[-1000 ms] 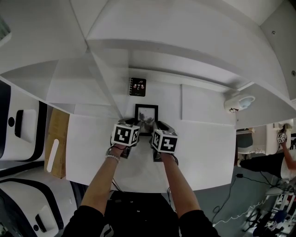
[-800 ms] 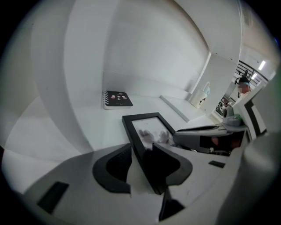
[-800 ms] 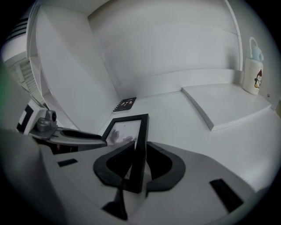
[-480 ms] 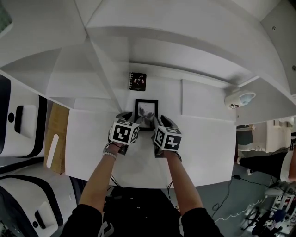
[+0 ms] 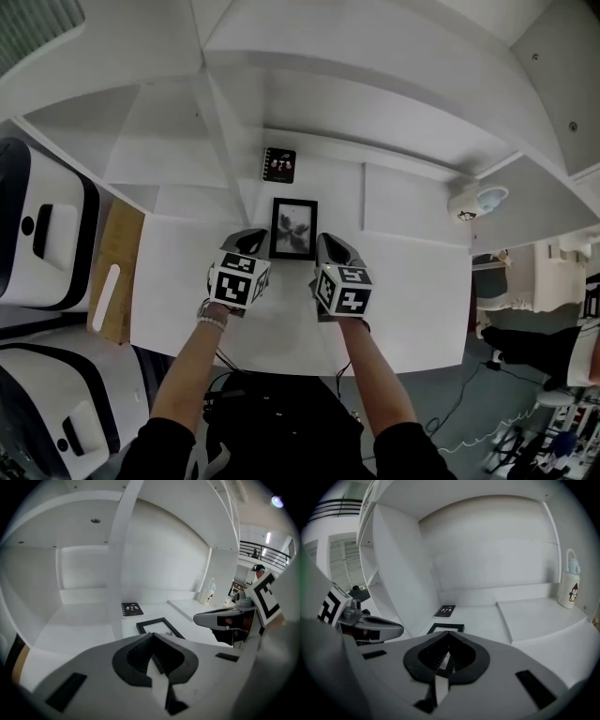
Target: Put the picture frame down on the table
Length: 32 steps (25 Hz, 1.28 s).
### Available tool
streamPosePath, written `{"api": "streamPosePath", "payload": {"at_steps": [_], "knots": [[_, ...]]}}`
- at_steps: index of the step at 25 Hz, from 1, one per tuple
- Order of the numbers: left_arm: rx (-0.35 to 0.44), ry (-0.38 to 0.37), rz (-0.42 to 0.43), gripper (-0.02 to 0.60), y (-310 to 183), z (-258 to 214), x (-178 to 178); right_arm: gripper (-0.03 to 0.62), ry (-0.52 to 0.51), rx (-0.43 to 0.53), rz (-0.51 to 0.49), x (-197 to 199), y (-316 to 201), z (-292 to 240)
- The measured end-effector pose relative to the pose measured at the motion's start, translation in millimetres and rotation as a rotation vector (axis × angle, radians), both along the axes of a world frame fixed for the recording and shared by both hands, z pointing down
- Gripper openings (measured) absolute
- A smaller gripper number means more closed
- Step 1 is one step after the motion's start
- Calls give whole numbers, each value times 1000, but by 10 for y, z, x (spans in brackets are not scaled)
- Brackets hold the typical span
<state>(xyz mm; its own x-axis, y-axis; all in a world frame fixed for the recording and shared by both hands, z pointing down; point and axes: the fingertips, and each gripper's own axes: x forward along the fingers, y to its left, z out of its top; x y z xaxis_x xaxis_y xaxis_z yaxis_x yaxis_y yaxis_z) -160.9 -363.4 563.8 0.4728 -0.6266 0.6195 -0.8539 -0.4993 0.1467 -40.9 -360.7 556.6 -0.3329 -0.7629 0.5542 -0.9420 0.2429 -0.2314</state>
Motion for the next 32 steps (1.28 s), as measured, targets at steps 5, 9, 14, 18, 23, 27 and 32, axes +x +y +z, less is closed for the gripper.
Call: {"api": "streamPosePath", "payload": {"at_steps": [5, 9, 14, 18, 23, 27, 32], "knots": [[64, -1, 40, 2, 177, -269, 37, 2, 3, 61, -42, -39, 165, -231], [132, -10, 44, 2, 261, -515, 73, 2, 35, 125, -74, -32, 288, -476], [206, -15, 33, 2, 398, -821, 101, 2, 72, 217, -108, -3, 448, -830], [274, -16, 32, 2, 508, -1109, 158, 2, 76, 281, -114, 49, 563, -1113], [339, -33, 21, 2, 656, -1427, 179, 2, 88, 365, -125, 87, 715, -1460], [391, -13, -6, 2, 767, -1681, 181, 2, 94, 431, -138, 133, 835, -1741], [428, 26, -46, 2, 930, -1917, 125, 2, 55, 480, -142, 178, 1032, -2024]]}}
